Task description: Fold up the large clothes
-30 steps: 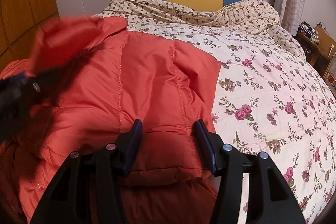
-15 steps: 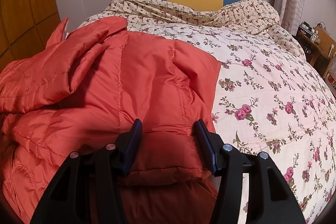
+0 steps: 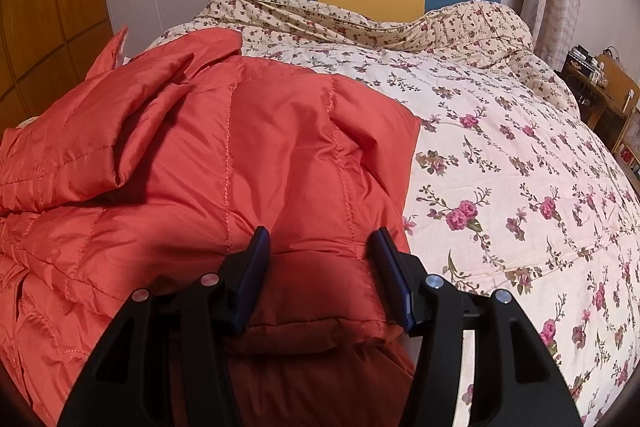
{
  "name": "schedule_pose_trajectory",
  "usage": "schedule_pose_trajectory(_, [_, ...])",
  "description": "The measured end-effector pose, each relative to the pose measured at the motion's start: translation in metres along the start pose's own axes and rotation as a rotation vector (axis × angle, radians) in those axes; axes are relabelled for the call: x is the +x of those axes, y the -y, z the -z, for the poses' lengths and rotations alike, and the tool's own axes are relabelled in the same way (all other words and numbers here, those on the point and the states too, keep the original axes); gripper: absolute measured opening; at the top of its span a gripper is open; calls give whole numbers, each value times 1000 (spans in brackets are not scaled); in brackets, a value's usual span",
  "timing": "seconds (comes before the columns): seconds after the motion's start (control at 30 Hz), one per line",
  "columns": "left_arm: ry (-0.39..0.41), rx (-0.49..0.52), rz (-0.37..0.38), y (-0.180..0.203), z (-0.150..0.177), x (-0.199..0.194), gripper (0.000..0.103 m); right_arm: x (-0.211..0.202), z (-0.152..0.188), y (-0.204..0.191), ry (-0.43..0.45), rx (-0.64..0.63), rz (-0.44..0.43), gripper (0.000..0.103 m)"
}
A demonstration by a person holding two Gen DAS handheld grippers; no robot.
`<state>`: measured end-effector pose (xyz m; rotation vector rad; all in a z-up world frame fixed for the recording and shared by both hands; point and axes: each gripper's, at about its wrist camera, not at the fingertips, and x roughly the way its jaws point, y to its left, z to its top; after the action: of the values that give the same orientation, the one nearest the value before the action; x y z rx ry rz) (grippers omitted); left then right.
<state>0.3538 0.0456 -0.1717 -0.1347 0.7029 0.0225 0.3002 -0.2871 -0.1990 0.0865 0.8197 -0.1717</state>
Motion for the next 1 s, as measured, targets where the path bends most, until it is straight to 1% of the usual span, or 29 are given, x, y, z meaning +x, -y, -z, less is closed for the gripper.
schedule_pose_trajectory(0.1, [0, -9, 6, 0, 0, -3, 80, -3, -1, 3, -5, 14, -20, 56])
schedule_pose_trajectory(0.17, [6, -20, 20, -2, 2, -13, 80, -13, -4, 7, 12, 31, -39, 57])
schedule_pose_trajectory(0.23, [24, -26, 53, -3, 2, -30, 82, -34, -8, 8, 73, 56, -85, 57])
schedule_pose_trajectory(0.27, [44, -18, 68, -3, 3, -40, 82, -45, -13, 6, 103, 73, -125, 57])
schedule_pose_trajectory(0.3, [61, -8, 70, -3, 3, -46, 83, -54, -18, 3, 129, 85, -171, 58])
schedule_pose_trajectory(0.33, [76, 8, 68, -2, 2, -51, 83, -59, -24, -3, 143, 86, -198, 58])
schedule_pose_trajectory(0.4, [91, 63, 48, 6, -3, -54, 83, -66, -40, -21, 164, 65, -254, 58])
schedule_pose_trajectory(0.43, [90, 80, 38, 8, -5, -52, 83, -65, -50, -36, 159, 38, -285, 58])
schedule_pose_trajectory(0.53, [82, 119, 6, 19, -19, -37, 83, -47, -71, -82, 118, -52, -334, 58])
schedule_pose_trajectory(0.6, [56, 145, -18, 24, -28, -22, 83, -32, -80, -104, 96, -102, -336, 56])
schedule_pose_trajectory(0.63, [45, 154, -30, 25, -30, -16, 83, -21, -83, -113, 82, -121, -320, 56])
schedule_pose_trajectory(0.7, [5, 179, -84, 23, -32, 5, 83, 5, -85, -120, 31, -109, -277, 57])
schedule_pose_trajectory(0.73, [-10, 183, -95, 20, -30, 12, 83, 18, -82, -118, 5, -93, -260, 57])
schedule_pose_trajectory(0.77, [-22, 179, -88, 15, -28, 20, 84, 28, -78, -116, -9, -79, -259, 59])
schedule_pose_trajectory(0.8, [-26, 155, -58, 9, -24, 25, 87, 41, -72, -110, -22, -39, -283, 61])
schedule_pose_trajectory(0.83, [-26, 138, -33, 4, -22, 28, 88, 47, -68, -106, -17, -9, -312, 61])
schedule_pose_trajectory(0.87, [-33, 120, -8, 0, -21, 31, 88, 52, -67, -103, -11, -1, -318, 61])
schedule_pose_trajectory(0.93, [-57, 91, 13, -5, -21, 39, 89, 54, -64, -110, 3, -25, -282, 61])
schedule_pose_trajectory(1.0, [-70, 88, 12, -5, -20, 42, 89, 55, -63, -115, 0, -49, -255, 61])
